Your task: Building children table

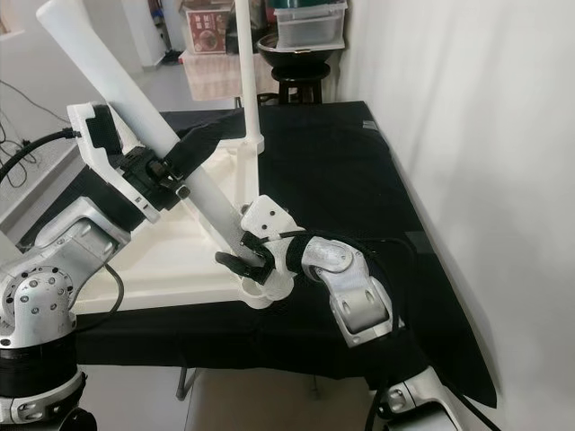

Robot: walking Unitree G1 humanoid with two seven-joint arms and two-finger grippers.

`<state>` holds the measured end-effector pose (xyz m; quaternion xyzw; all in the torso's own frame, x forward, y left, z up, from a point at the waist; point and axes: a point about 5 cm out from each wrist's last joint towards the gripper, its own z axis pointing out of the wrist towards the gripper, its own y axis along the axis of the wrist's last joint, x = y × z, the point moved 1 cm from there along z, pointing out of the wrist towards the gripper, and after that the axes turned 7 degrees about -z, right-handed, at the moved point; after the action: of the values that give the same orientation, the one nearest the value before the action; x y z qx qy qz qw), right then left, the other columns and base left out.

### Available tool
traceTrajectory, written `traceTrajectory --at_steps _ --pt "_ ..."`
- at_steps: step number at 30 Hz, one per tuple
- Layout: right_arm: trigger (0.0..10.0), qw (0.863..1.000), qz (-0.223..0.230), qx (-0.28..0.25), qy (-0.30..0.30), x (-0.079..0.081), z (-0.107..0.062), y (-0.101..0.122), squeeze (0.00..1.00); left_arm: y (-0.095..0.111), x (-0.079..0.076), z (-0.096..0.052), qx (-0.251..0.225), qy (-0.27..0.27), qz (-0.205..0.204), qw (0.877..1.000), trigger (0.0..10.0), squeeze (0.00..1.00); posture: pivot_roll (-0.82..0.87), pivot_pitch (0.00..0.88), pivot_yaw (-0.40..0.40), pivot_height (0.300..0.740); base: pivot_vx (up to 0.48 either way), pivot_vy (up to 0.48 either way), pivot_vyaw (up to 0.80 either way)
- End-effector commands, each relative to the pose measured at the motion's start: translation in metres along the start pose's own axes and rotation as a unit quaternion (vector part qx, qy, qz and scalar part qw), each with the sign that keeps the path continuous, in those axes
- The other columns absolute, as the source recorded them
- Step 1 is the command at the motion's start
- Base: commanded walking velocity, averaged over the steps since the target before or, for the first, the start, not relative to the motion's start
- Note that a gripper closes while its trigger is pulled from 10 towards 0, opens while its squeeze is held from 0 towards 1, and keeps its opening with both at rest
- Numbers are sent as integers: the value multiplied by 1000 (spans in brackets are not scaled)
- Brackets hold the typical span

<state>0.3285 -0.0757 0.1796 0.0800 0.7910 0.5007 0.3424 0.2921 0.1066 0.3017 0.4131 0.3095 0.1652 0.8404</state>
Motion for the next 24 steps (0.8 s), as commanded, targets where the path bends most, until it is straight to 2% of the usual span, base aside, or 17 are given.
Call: traceTrajectory --at_steps 1,2,10,17,18,20,23,24 --pt "2627 1000 9 10 21 14 15 2 0 -2 -43 16 -5 -139 -38 990 0 0 -100 0 53 740 0 0 0" --pt "0 1000 12 14 24 14 14 1 0 -2 -43 16 -5 -141 -37 989 0 0 -101 0 55 740 0 0 0" --pt "0 999 15 20 25 14 14 1 0 -1 -44 18 -8 -145 -35 989 0 0 -105 0 56 740 0 0 0" --pt "0 999 26 -11 -24 -1 15 12 0 -5 -48 21 -12 -151 -24 988 0 0 -107 0 57 740 0 0 0" --pt "0 998 34 -36 -37 -5 14 17 0 -5 -48 19 -9 -155 -18 988 10000 1000 -106 0 56 740 0 0 0" --pt "0 996 45 -57 -51 -10 13 21 0 -4 -46 17 -9 -152 -12 988 10000 1000 -107 0 57 740 0 0 0" --pt "0 986 83 -104 -99 -30 5 24 0 3 -30 11 -24 -106 -8 994 10000 1000 -104 0 58 740 0 0 0" --pt "0 986 83 -104 -99 -30 5 24 0 3 -30 11 -24 -106 -8 994 10000 1000 -104 0 58 740 0 0 0"
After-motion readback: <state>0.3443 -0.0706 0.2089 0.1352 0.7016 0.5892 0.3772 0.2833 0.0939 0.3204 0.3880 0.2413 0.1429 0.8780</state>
